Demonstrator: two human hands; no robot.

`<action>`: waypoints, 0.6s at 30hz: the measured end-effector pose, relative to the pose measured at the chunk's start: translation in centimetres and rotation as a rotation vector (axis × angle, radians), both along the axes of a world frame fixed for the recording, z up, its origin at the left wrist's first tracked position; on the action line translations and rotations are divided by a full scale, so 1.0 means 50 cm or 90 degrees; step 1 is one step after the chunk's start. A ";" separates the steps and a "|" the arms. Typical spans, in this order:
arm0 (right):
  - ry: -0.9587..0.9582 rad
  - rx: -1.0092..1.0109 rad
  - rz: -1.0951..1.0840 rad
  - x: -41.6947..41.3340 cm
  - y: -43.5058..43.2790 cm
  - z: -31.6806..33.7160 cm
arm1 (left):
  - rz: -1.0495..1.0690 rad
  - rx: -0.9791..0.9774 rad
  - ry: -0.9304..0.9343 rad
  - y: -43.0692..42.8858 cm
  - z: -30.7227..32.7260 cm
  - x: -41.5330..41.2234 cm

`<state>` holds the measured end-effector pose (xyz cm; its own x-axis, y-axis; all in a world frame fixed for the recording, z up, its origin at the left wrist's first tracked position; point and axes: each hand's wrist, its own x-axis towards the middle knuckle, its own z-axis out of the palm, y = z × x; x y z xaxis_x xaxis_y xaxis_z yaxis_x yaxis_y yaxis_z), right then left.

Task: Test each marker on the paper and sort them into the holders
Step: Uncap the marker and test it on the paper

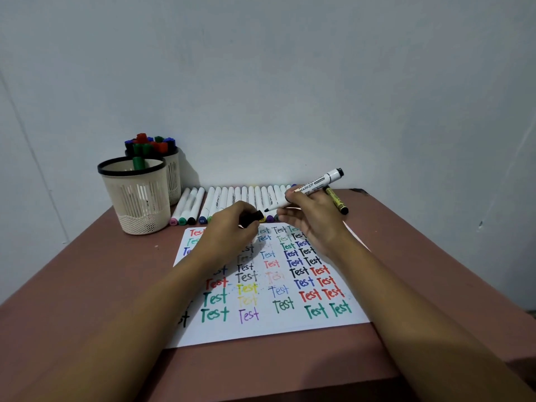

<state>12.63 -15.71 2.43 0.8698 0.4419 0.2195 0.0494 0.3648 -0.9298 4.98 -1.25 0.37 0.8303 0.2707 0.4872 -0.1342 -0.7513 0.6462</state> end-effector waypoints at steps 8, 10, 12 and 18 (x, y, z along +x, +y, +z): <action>-0.048 -0.106 0.029 -0.007 0.004 -0.013 | -0.050 0.015 -0.038 -0.009 0.002 -0.006; -0.038 -0.112 0.028 -0.008 0.003 -0.014 | -0.059 0.042 -0.050 -0.008 0.004 -0.006; -0.020 -0.093 0.043 -0.008 0.002 -0.014 | -0.075 0.046 -0.052 -0.005 0.004 -0.006; -0.001 -0.085 0.118 -0.010 0.003 -0.018 | -0.141 -0.060 -0.002 0.003 0.008 -0.014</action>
